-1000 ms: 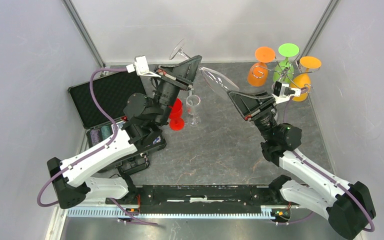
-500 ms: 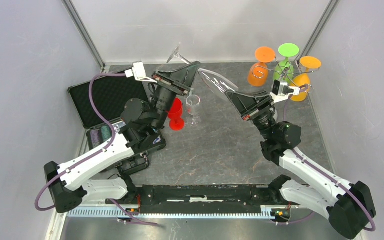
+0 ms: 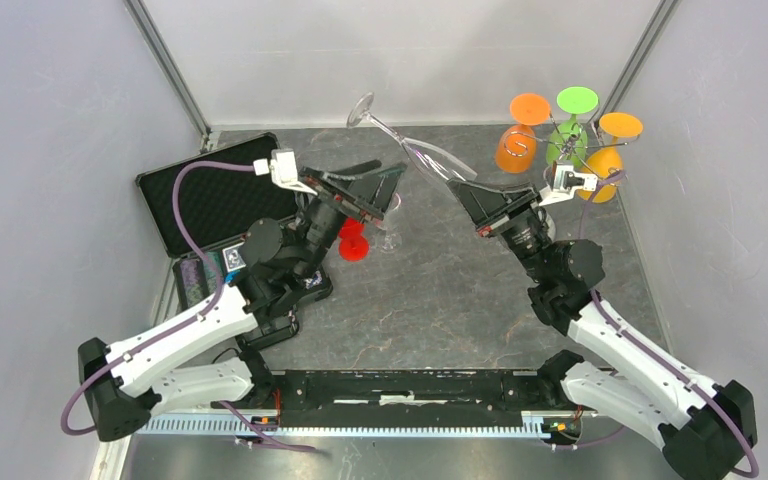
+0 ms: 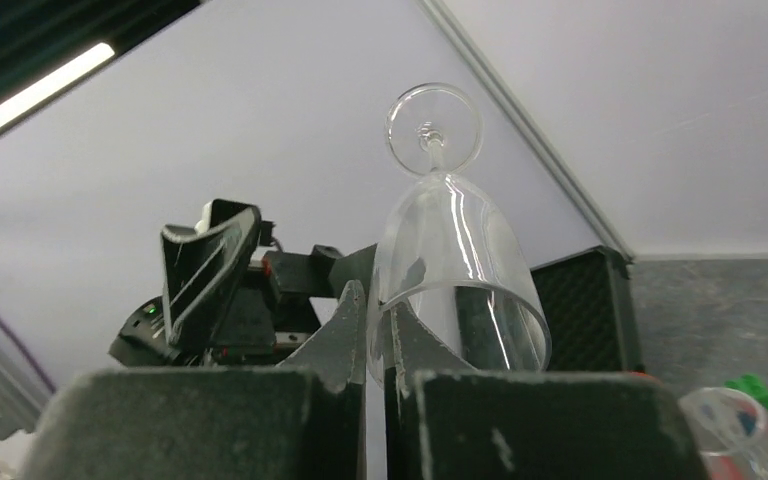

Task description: Take the wine glass off the wine glass rack

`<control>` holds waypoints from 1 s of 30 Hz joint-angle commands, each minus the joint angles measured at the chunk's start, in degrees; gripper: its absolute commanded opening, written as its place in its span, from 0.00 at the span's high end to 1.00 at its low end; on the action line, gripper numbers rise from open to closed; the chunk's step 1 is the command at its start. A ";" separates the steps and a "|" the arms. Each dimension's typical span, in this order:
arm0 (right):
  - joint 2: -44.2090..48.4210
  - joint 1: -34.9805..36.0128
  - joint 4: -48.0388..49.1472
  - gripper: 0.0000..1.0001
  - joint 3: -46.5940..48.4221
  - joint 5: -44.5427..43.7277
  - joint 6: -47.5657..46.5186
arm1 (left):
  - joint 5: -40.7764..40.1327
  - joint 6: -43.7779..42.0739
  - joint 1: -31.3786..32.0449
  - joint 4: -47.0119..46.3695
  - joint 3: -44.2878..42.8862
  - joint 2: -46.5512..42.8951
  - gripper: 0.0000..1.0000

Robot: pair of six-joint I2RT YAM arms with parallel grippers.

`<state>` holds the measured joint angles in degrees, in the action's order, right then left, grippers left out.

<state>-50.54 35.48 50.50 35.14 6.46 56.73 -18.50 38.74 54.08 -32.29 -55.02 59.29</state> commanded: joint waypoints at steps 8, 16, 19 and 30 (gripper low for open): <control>2.49 0.22 -27.65 1.00 12.02 -2.61 -18.88 | -3.07 -12.62 -1.26 11.24 14.70 -16.72 0.00; 2.45 0.37 -56.43 1.00 22.63 -8.86 -35.55 | -12.85 -19.18 -1.35 28.38 10.64 -20.72 0.00; 2.70 0.37 -64.28 1.00 25.79 -11.50 -40.14 | -15.35 -19.76 -1.39 30.38 11.05 -21.80 0.00; -5.30 0.82 -88.27 1.00 39.28 -9.27 -55.47 | -14.97 -24.80 -1.40 44.82 3.52 -19.22 0.00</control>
<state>-53.15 35.62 -28.77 70.28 -3.70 8.97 -31.31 19.68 52.95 5.17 -44.75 38.52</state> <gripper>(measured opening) 0.034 0.994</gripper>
